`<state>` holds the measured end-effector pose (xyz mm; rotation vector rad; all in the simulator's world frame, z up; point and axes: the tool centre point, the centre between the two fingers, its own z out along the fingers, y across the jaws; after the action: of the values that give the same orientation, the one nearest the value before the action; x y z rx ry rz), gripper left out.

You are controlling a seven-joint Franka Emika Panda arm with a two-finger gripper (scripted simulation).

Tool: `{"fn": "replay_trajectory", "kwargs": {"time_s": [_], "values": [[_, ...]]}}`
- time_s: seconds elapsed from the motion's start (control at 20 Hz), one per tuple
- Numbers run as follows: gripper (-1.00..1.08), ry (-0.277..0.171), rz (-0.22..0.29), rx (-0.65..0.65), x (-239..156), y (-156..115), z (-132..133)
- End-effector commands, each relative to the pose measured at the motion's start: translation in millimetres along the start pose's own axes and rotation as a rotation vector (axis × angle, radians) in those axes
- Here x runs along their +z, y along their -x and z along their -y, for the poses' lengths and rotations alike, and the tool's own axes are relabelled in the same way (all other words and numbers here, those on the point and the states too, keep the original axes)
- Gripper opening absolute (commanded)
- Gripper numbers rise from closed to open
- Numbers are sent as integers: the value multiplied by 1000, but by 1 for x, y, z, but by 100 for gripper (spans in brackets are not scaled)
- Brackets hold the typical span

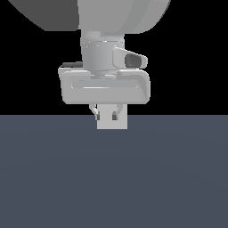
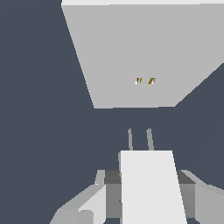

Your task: Plug the charger into the wall socket.

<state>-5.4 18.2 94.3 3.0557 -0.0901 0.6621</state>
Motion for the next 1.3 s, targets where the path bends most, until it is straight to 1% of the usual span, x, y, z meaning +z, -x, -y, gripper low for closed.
{"fn": "replay_trajectory", "kwargs": {"time_s": [0.0,0.3,0.85,1.05,1.25], "values": [[-100,-4,1,-8,-1,-4,-4],[-100,-9,3,-18,-2,-8,-9],[-100,-10,4,-19,-1,-10,-10],[-100,-11,4,-18,2,-18,-10],[-100,-12,4,-18,7,-31,-9]]}}
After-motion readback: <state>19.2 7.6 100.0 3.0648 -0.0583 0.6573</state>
